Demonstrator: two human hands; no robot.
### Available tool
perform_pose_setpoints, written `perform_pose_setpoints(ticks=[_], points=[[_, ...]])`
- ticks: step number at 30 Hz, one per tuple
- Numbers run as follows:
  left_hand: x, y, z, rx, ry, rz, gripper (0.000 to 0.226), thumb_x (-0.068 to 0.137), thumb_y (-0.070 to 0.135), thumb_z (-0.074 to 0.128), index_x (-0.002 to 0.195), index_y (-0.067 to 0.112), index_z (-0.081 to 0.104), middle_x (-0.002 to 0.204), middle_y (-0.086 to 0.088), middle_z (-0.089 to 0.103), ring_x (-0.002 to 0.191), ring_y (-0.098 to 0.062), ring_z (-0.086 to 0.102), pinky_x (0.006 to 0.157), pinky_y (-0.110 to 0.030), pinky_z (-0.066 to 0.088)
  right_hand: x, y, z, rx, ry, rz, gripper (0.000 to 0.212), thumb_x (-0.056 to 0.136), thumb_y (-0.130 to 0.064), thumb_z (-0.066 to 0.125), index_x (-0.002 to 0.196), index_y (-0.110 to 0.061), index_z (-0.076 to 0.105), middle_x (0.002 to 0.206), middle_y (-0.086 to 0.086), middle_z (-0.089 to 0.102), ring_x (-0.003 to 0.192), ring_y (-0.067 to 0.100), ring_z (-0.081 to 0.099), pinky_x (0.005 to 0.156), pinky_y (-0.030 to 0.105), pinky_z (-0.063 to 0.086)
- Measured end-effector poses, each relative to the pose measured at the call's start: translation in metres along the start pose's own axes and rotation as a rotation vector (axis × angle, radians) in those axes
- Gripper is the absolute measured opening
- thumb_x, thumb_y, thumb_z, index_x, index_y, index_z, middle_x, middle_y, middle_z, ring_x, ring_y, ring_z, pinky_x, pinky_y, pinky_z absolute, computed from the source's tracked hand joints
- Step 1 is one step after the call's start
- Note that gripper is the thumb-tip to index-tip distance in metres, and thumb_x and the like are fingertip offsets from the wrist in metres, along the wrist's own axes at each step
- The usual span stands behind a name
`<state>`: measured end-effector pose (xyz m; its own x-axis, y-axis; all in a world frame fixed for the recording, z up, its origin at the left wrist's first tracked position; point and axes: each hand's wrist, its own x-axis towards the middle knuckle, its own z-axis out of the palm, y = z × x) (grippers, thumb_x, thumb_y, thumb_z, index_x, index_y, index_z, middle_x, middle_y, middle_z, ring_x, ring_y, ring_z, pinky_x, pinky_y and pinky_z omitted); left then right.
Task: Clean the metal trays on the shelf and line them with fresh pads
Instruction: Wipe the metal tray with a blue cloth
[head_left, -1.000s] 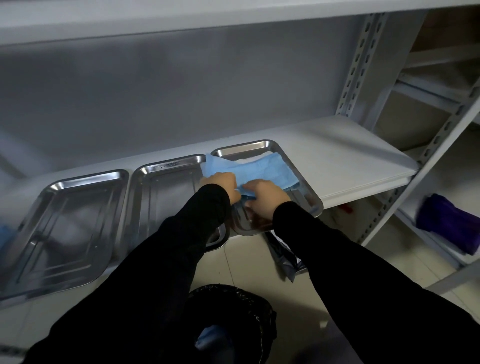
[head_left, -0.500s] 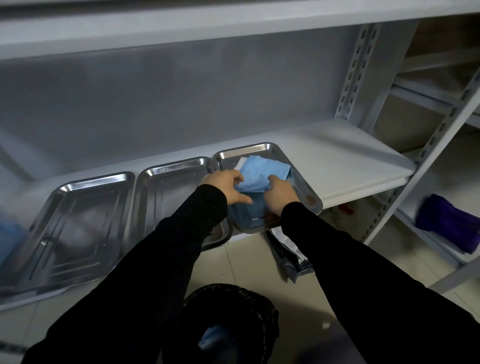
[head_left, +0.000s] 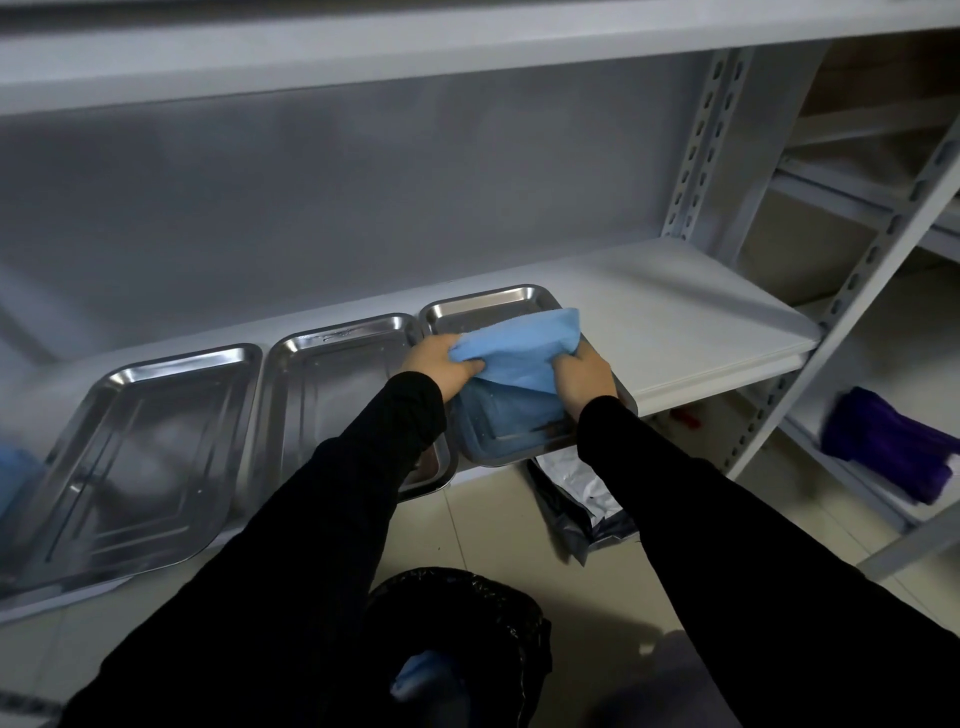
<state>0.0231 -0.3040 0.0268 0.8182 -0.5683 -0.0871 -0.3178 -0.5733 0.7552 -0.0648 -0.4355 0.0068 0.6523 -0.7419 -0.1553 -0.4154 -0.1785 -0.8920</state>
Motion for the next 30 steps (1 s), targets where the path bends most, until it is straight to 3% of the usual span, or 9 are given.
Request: perform_pose_setpoints(ticks=[3,8,11,15,18,22,26,30], points=[[0.004,-0.003,0.003,-0.001,0.023,-0.012,0.030,0.097,0.015,0.047,0.124,0.004,0.055,0.120,-0.016,0.061,0.109,-0.030,0.057,0.095,-0.034,0.043,0.002,0.000,-0.001,-0.018,0.008,0.020,0.038,0.091,-0.008,0.039,0.128,-0.001,0.041,0.125,0.019,0.053,0.104,0.032,0.051,0.078,0.028,0.034],[0.010,-0.002,0.011,0.027,0.076,-0.089,0.048,0.099,0.020,0.045,0.144,0.008,0.033,0.142,-0.013,0.044,0.130,-0.027,0.044,0.108,-0.033,0.035,0.002,0.001,0.001,-0.121,0.027,0.016,0.039,0.090,-0.001,0.033,0.129,-0.003,0.031,0.123,0.022,0.053,0.107,0.037,0.055,0.078,0.034,0.040],[0.013,-0.002,0.015,0.050,0.081,-0.085,0.047,0.099,0.022,0.043,0.145,0.014,0.032,0.141,-0.014,0.045,0.123,-0.034,0.050,0.105,-0.043,0.042,0.005,0.006,0.001,-0.239,0.053,0.000,0.052,0.088,-0.004,0.035,0.138,-0.012,0.023,0.121,0.020,0.056,0.109,0.039,0.055,0.088,0.040,0.044],[0.016,-0.001,0.019,0.106,0.084,-0.073,0.046,0.101,0.024,0.037,0.146,0.028,0.030,0.138,-0.014,0.047,0.113,-0.035,0.055,0.095,-0.045,0.050,0.006,0.009,-0.001,-0.221,0.031,-0.041,0.066,0.088,-0.003,0.033,0.147,-0.023,0.012,0.102,0.012,0.053,0.096,0.033,0.056,0.079,0.037,0.044],[0.020,-0.003,0.022,0.076,0.089,-0.053,0.054,0.101,0.020,0.038,0.149,0.034,0.017,0.142,-0.013,0.044,0.114,-0.034,0.055,0.095,-0.044,0.050,0.007,0.010,-0.002,-0.266,0.020,-0.086,0.061,0.089,-0.002,0.031,0.144,-0.026,0.021,0.096,0.010,0.051,0.090,0.030,0.053,0.075,0.033,0.040],[0.024,-0.003,0.023,0.102,0.127,-0.054,0.075,0.095,0.009,0.049,0.151,0.028,0.002,0.137,-0.019,0.045,0.117,-0.034,0.053,0.091,-0.033,0.044,0.016,0.015,0.000,-0.386,-0.003,-0.097,0.057,0.088,0.001,0.034,0.140,-0.023,0.040,0.131,0.015,0.054,0.118,0.034,0.053,0.093,0.036,0.044],[0.021,-0.003,0.023,0.412,0.144,-0.010,0.069,0.091,0.010,0.052,0.149,0.028,0.018,0.154,-0.009,0.020,0.137,-0.032,0.027,0.108,-0.039,0.033,0.021,0.018,0.005,-0.452,-0.026,-0.063,0.050,0.094,-0.003,0.036,0.141,-0.017,0.043,0.145,0.015,0.040,0.130,0.030,0.045,0.106,0.034,0.037],[0.021,-0.001,0.026,0.698,-0.033,0.139,0.043,0.099,0.025,0.041,0.142,0.032,0.039,0.157,0.007,0.020,0.141,-0.024,0.021,0.114,-0.040,0.021,0.026,0.021,0.013,-0.545,-0.017,-0.047,0.044,0.095,-0.007,0.036,0.136,-0.012,0.049,0.144,0.015,0.040,0.134,0.029,0.037,0.108,0.033,0.034]])
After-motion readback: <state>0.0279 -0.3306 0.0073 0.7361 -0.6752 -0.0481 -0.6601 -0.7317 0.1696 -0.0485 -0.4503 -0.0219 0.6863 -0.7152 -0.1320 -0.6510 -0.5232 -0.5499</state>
